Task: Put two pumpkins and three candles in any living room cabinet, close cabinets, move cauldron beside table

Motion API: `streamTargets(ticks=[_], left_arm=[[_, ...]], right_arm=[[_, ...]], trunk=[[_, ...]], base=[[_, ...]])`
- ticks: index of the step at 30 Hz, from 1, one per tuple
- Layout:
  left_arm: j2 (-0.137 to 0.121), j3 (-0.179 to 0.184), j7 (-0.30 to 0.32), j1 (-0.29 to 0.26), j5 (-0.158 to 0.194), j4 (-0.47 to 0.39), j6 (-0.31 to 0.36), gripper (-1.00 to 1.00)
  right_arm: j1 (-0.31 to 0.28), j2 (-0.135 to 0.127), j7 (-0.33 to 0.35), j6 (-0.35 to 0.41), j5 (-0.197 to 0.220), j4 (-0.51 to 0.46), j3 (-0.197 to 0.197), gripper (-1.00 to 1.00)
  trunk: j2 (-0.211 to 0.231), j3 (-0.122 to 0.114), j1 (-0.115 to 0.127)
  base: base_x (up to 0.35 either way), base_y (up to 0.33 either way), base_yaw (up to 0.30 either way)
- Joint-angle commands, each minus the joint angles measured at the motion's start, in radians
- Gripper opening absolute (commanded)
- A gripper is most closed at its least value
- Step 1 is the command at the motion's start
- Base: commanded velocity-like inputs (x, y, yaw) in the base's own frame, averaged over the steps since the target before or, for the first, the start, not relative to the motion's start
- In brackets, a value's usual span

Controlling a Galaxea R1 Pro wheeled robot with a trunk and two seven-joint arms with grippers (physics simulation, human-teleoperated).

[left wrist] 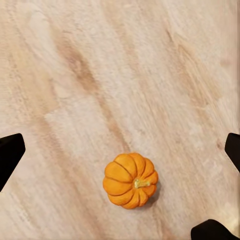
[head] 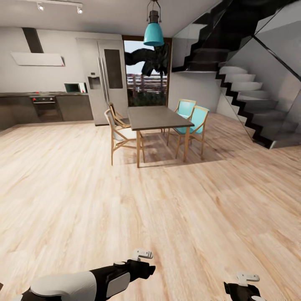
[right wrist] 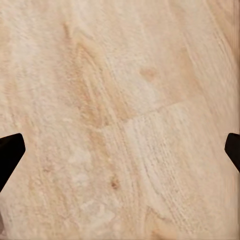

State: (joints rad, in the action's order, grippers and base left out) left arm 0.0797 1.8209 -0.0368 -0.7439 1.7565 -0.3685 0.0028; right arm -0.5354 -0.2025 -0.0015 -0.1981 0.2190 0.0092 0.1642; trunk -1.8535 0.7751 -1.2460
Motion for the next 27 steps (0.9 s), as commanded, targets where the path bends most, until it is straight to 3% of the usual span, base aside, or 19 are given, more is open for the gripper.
streamTargets(ticks=[1,10,27], left_arm=[[0.0,0.0,0.0,0.0,0.0,0.0,0.0,1.0],[0.0,0.0,0.0,0.001,0.001,-0.001,-0.001,1.0],[0.0,0.0,0.0,0.001,0.001,-0.001,-0.001,1.0]], right_arm=[[0.0,0.0,0.0,0.001,0.0,0.0,0.0,1.0],[0.0,0.0,0.0,0.005,-0.001,0.0,0.001,1.0],[0.0,0.001,-0.002,0.002,-0.009,0.001,0.001,1.0]], trunk=[[0.0,0.002,0.0],[0.0,0.015,0.0],[0.0,0.042,0.0]], base=[[0.024,-0.041,-0.145],[0.003,-0.006,-0.133],[-0.032,0.0,-0.007]])
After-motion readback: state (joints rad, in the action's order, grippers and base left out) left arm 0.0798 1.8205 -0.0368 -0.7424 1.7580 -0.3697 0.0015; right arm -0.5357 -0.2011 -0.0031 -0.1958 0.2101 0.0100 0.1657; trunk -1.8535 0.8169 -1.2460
